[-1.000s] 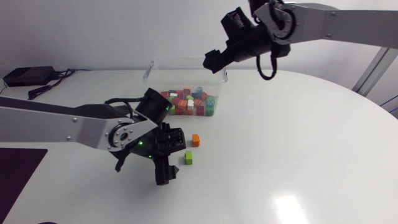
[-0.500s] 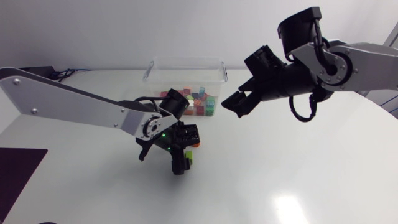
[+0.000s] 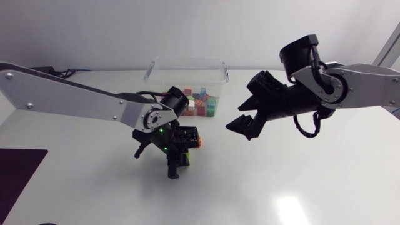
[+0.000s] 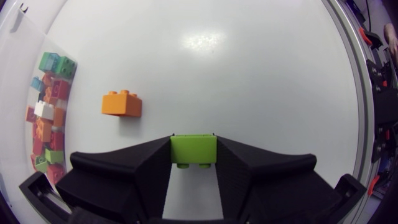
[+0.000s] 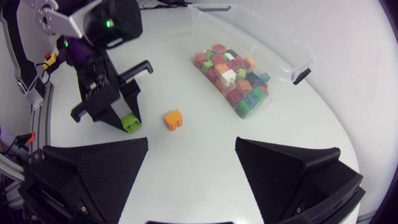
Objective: Place the duplo bricks in the container
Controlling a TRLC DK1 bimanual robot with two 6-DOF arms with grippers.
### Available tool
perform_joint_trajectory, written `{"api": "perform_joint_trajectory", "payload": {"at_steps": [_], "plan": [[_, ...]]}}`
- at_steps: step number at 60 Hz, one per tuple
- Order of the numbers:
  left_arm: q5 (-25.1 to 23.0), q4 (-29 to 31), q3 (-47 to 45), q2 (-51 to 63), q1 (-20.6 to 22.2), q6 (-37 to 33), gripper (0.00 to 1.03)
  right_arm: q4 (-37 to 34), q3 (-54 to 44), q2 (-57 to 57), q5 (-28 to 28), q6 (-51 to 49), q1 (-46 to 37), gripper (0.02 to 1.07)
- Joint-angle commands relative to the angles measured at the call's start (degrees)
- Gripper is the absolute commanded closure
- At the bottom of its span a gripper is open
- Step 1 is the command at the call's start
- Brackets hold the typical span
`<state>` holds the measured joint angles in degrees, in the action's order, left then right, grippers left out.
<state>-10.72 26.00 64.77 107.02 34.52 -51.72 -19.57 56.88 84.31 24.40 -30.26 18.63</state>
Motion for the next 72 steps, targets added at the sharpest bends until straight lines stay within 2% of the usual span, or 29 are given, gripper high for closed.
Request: {"api": "perform_joint_trajectory", "payload": {"at_steps": [1,21,31,43,54,65,72], "plan": [[-1.0,1.8,-0.5,-4.6,-2.0,-2.3,0.75,-1.7,-0.4,4.3,1.5,-4.0,-0.3,0.06],[-1.6,5.9,-3.8,-18.1,-7.5,-2.4,0.75,-3.5,6.7,16.5,0.2,-10.5,6.6,0.06],[-2.6,6.3,-3.9,-22.0,-11.9,-1.9,0.74,-8.2,14.0,23.4,-1.9,-15.9,10.6,0.06],[-5.5,5.9,-1.1,-24.7,-16.9,1.2,0.74,-14.2,24.9,32.4,-3.8,-21.5,11.0,0.06],[-9.2,2.2,3.5,-24.1,-21.6,6.6,0.74,-19.8,32.9,38.8,-4.6,-24.6,11.8,0.06],[-11.3,-3.0,7.2,-21.7,-23.5,12.4,0.74,-25.3,40.5,43.7,-5.6,-27.0,12.3,0.07],[-11.4,-5.2,9.8,-18.9,-23.6,14.9,0.74,-28.2,43.1,45.5,-5.9,-28.5,12.7,0.22]]}}
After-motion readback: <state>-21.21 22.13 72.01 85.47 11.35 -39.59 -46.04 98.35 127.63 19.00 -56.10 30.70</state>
